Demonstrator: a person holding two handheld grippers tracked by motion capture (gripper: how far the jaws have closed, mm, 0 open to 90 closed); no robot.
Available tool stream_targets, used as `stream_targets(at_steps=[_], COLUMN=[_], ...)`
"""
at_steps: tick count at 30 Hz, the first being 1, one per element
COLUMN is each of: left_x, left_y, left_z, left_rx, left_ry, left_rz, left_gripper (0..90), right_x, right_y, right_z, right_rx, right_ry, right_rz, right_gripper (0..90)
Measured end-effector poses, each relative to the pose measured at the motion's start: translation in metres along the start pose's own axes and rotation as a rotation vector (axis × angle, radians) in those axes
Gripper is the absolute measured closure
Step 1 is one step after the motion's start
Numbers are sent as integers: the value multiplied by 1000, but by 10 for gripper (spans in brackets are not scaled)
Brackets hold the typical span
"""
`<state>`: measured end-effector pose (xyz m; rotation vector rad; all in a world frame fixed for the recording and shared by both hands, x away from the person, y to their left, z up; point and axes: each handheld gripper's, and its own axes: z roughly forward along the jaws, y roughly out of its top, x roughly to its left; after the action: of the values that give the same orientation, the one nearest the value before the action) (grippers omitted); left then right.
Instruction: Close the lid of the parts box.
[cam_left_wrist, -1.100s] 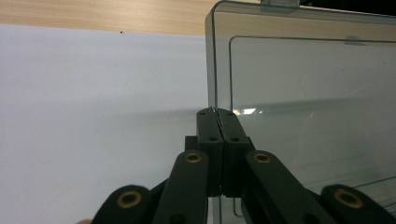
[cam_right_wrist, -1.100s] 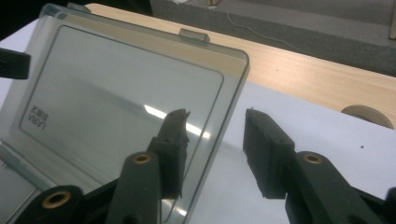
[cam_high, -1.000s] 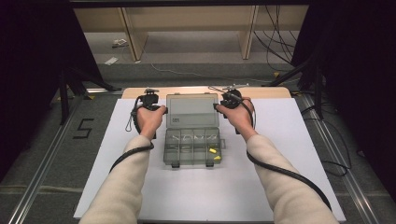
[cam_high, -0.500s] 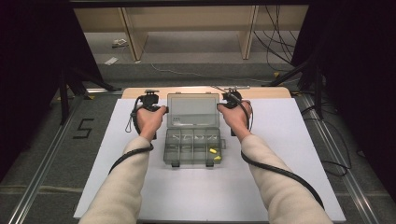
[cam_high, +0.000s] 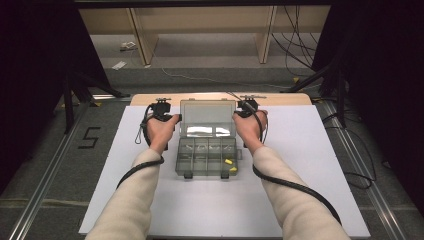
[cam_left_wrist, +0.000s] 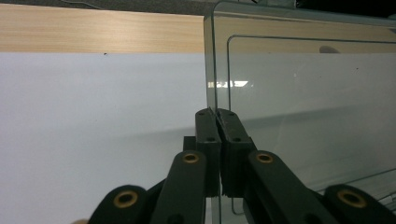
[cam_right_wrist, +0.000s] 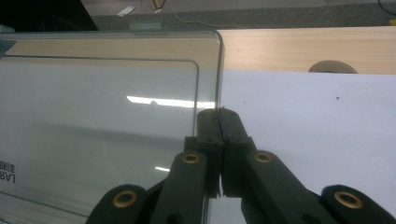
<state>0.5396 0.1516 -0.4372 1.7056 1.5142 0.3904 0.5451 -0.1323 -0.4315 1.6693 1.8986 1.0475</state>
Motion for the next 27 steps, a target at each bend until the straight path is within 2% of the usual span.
stream_targets(at_steps=[2,6,9,13,16,20,22,25,27], left_x=[1,-1,-4,-7,-9,-7,-7,-7,-8], left_y=[1,8,19,31,36,35,34,35,35], left_z=[0,-1,-2,-5,-6,-3,-2,-1,-1], left_rx=[-2,-62,-89,-106,-96,-72,-67,-61,-57], left_ry=[-6,-10,7,26,29,53,50,40,51], left_rz=[10,22,24,22,25,8,4,15,19], left_gripper=[862,804,740,727,732,750,759,801,840], right_x=[1,2,3,4,3,3,3,3,3], right_y=[-1,-1,-1,-2,-3,-3,-3,-4,-4], right_z=[-1,-2,-4,-6,-7,-9,-10,-10,-11], right_rx=[-2,-15,-26,-35,-42,-45,-46,-50,-51], right_ry=[-1,4,7,8,13,16,15,18,18], right_rz=[10,-8,-19,-24,-23,-24,-24,-30,-31], right_gripper=[894,895,895,895,895,896,895,895,894])
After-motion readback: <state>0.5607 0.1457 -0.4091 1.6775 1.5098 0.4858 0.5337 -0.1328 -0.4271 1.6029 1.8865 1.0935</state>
